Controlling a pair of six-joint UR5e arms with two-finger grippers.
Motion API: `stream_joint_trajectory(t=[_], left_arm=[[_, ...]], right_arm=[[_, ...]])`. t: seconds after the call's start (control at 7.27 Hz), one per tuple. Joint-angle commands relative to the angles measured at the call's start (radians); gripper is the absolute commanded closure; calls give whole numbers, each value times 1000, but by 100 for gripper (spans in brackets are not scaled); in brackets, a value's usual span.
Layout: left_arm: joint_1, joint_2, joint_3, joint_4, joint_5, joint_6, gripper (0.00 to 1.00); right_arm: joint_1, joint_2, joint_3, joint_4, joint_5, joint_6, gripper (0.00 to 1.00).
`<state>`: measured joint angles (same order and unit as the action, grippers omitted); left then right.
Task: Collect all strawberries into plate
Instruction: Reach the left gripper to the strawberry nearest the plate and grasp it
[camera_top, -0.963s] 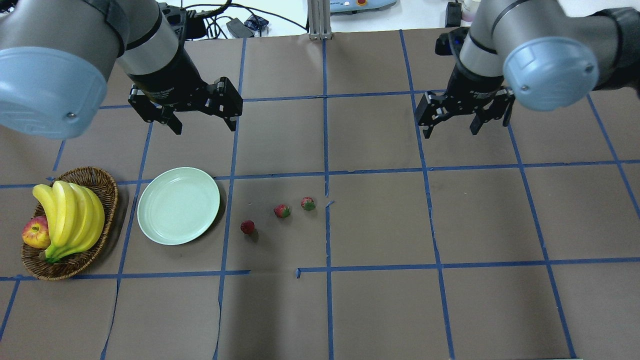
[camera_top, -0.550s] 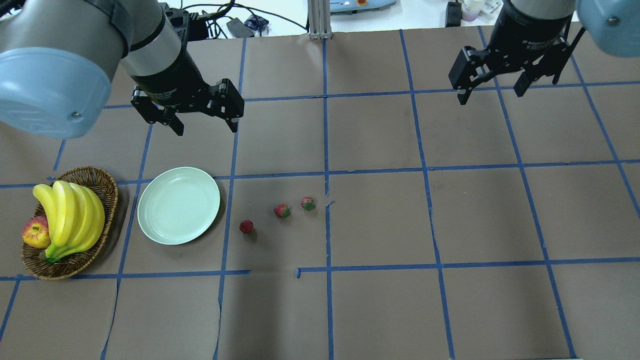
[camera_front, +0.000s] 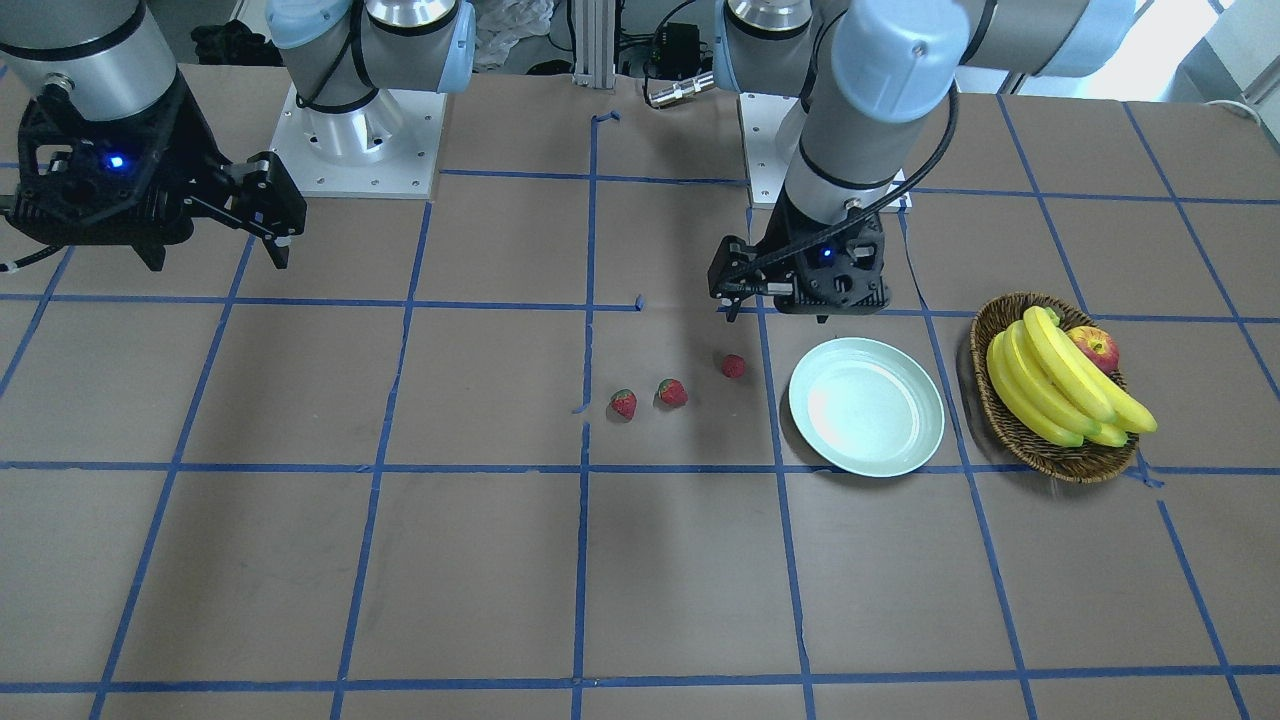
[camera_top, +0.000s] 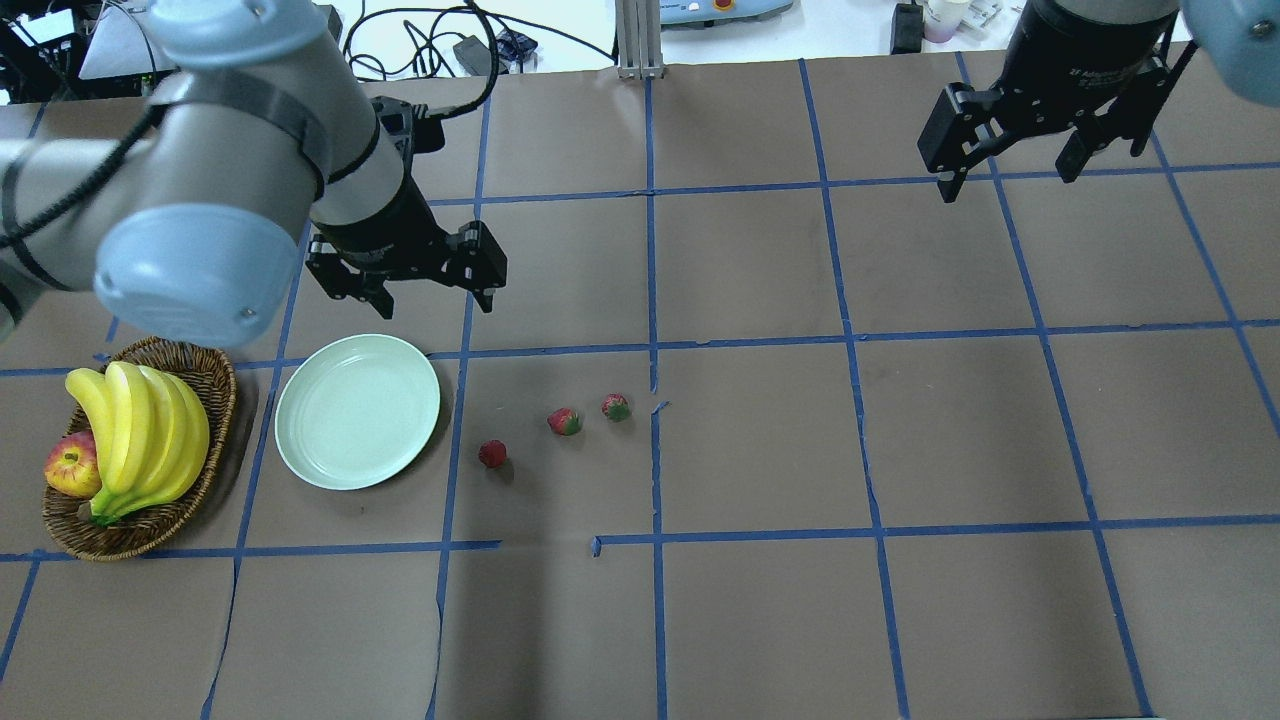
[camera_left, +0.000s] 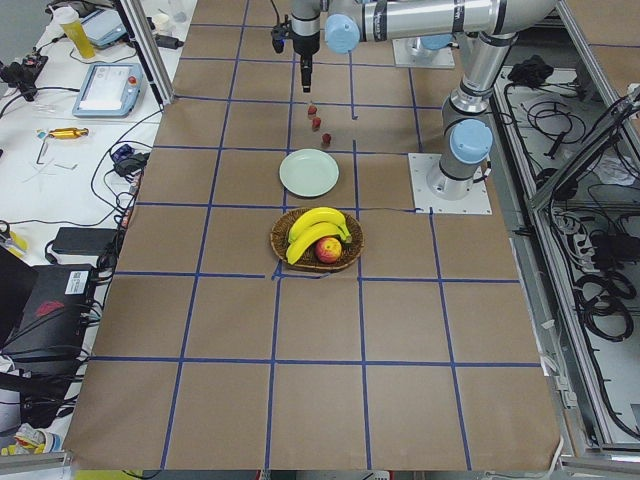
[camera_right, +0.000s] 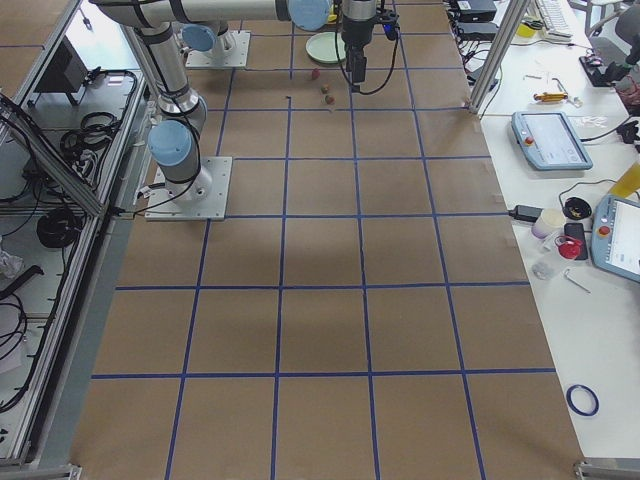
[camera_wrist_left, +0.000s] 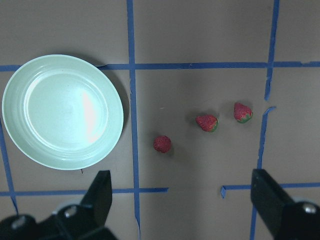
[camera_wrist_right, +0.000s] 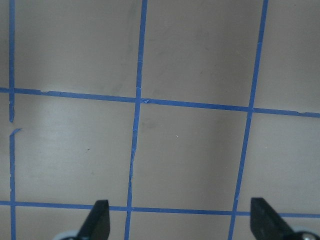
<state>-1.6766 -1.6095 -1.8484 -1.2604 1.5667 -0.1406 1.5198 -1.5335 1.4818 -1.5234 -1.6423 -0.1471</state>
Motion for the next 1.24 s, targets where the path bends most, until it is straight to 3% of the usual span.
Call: stream_joint_trajectory(t=[0.0, 0.28, 0.69, 0.83, 0.96, 1.1], left_arm=[[-43, -18, -266, 290, 74, -51, 0], [-40, -100, -295, 331, 56, -41, 8], [-40, -194, -290, 381, 41, 5, 10], [-40, -202, -292, 383, 44, 6, 19], [-40, -210, -293, 381, 47, 6, 39], [-40, -211, -293, 381, 50, 10, 68]], right_arm=[[0, -1, 2, -3, -1, 0, 0], [0, 1, 2, -1, -1, -5, 0], [0, 1, 2, -1, -2, -2, 0], [0, 1, 2, -1, -1, 0, 0], [0, 1, 2, -1, -2, 0, 0], [0, 1, 2, -1, -2, 0, 0]])
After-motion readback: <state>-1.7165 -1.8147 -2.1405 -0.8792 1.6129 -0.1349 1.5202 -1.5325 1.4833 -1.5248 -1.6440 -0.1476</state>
